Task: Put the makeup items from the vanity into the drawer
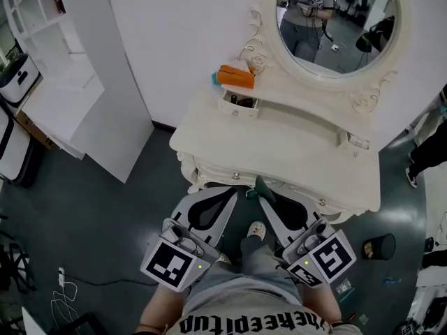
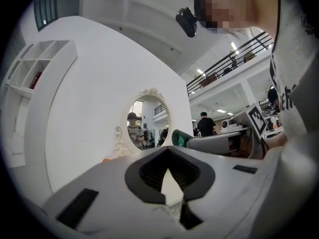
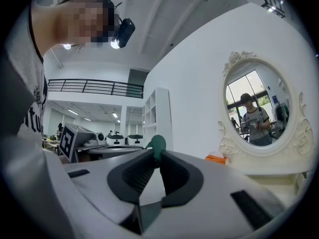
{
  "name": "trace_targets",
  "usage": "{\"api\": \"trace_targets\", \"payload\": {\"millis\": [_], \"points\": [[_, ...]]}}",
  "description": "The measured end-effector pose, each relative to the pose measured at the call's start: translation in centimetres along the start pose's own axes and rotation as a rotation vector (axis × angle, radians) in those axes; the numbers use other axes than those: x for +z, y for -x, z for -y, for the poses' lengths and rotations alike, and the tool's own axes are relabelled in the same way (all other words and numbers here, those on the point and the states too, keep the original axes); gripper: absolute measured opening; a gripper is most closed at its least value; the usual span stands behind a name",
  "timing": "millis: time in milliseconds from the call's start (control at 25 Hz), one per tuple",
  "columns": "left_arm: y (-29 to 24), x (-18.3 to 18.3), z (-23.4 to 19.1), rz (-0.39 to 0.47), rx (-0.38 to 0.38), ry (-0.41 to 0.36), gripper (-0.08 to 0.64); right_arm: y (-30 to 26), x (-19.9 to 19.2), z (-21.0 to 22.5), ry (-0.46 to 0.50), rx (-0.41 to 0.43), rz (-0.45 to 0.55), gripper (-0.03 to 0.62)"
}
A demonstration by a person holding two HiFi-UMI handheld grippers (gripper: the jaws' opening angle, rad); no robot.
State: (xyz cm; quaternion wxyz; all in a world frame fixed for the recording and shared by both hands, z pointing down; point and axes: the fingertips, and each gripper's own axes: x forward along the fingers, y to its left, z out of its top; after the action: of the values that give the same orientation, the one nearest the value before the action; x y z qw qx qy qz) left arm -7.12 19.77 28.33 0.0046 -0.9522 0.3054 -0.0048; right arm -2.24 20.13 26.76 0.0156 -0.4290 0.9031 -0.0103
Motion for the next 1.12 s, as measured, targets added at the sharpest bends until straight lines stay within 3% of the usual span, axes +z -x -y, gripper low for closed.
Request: {"api": "trace_targets", "payload": {"millis": [360,1120], "points": [[-2.3,0.0,-2.1,-0.014,0.056,-0.001,0.019,-2.0,0.1,2.3,-0.006,0.067,0.006,0.059],[-13.6,0.3,-6.4,-0.008,0.136,0.0,0.02,-6.3,0.9,13.6,-0.001,0.172,0.008,0.058]]}}
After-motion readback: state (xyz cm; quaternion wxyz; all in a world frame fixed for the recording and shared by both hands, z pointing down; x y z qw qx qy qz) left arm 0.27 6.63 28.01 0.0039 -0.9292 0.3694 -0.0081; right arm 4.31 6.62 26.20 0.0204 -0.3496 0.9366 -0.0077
